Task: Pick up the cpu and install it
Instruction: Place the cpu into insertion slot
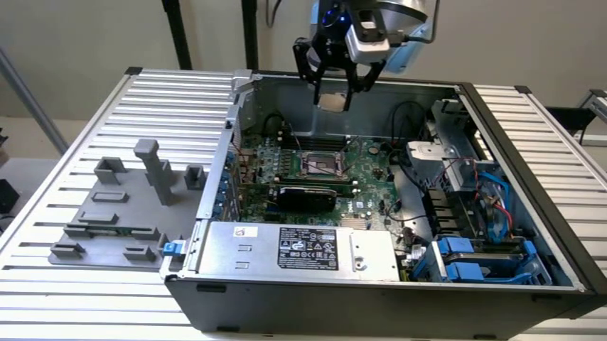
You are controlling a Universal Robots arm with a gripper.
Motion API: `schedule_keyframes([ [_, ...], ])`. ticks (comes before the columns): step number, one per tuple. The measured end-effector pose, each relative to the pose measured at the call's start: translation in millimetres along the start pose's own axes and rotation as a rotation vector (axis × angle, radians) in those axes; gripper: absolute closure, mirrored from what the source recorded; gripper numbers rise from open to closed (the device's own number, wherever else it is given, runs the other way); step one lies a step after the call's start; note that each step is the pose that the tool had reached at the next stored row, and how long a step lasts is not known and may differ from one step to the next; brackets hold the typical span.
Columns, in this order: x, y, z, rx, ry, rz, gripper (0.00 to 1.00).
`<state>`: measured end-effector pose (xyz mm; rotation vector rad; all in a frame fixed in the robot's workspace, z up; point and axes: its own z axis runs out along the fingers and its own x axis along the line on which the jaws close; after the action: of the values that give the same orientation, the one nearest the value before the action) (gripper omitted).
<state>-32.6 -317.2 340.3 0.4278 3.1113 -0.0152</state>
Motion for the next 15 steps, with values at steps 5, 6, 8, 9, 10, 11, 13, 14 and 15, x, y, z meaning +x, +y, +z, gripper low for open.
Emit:
schedule_keyframes([
  [5, 0.0, 0.0, 1.9, 0.0004, 0.0009, 0.091, 0.45],
  [6, 0.0, 0.0, 2.4, 0.0004, 0.0011, 0.108, 0.45],
  [8, 0.0, 0.0, 3.5, 0.0005, 0.0014, 0.146, 0.45],
  [9, 0.0, 0.0, 4.0, 0.0006, 0.0016, 0.165, 0.45],
  [10, 0.0, 0.0, 4.6, 0.0006, 0.0018, 0.183, 0.45],
  [11, 0.0, 0.0, 5.1, 0.0006, 0.002, 0.199, 0.45],
  [13, 0.0, 0.1, 7.5, 0.0008, 0.0027, 0.279, 0.45],
  [14, 0.0, 0.1, 8.1, 0.0008, 0.0029, 0.297, 0.45],
  [15, 0.0, 0.1, 8.6, 0.0009, 0.003, 0.314, 0.45],
])
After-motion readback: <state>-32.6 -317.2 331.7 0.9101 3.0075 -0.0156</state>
